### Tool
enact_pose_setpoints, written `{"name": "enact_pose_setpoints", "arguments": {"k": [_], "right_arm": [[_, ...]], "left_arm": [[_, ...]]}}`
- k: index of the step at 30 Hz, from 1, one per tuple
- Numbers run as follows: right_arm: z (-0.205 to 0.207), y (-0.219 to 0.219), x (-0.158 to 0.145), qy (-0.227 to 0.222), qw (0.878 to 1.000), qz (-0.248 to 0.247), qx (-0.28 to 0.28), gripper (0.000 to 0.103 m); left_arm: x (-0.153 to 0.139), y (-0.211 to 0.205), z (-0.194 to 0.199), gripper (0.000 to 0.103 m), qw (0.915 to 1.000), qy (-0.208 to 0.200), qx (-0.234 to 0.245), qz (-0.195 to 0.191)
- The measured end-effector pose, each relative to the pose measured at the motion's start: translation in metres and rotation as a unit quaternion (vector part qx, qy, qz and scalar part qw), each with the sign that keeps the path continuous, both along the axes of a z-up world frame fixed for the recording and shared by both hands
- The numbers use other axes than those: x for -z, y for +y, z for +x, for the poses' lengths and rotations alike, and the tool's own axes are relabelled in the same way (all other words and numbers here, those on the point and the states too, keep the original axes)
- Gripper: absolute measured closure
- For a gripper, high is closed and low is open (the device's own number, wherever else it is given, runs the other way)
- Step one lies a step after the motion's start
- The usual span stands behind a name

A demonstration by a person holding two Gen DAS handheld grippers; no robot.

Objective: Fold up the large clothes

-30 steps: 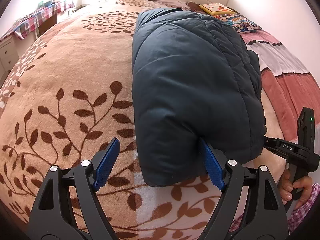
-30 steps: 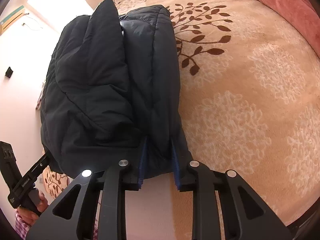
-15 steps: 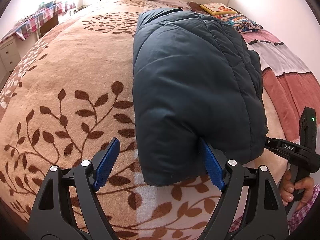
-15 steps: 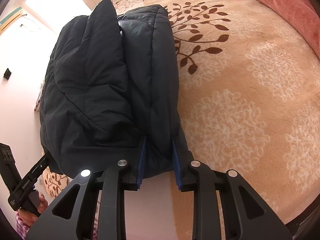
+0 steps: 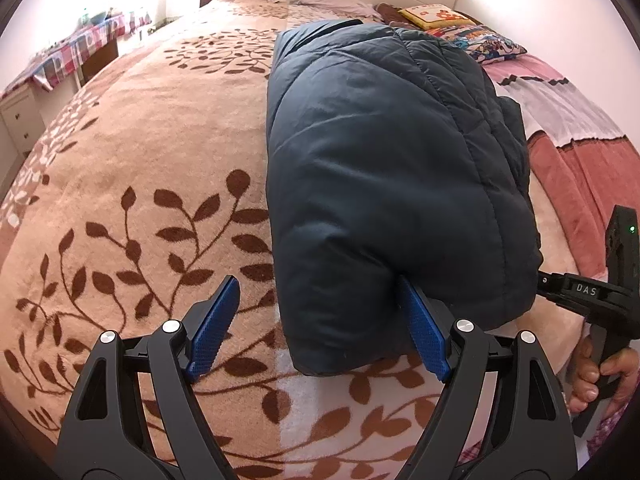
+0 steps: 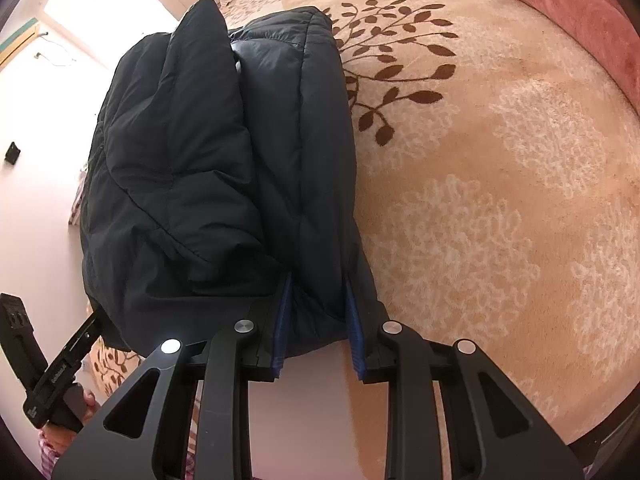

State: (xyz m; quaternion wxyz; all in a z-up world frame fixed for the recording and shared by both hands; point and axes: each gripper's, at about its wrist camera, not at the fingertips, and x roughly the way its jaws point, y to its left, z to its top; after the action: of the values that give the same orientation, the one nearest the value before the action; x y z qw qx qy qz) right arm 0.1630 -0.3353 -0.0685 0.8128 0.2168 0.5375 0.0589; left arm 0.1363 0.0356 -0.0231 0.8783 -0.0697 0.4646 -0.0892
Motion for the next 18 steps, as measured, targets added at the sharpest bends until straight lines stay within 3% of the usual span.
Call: {"name": "enact_pose_setpoints", "arguments": {"k": [8,18], "right_arm": [[-0.001,-0.003,-0.015,-0.001,1.000,-0.014,0.015,0.066],[-0.064,-0.006,-0.053,-0.059,0.998,-0.006,0.035,0.058]], "left_arm": [[-0.019,0.002,-0.016,0.024,0.9997,-0.011,-0.012,-0.017],[-0.037,-0.005,-0.065,0.024,0.9982,-0.014,-0.022,-0.055]]}}
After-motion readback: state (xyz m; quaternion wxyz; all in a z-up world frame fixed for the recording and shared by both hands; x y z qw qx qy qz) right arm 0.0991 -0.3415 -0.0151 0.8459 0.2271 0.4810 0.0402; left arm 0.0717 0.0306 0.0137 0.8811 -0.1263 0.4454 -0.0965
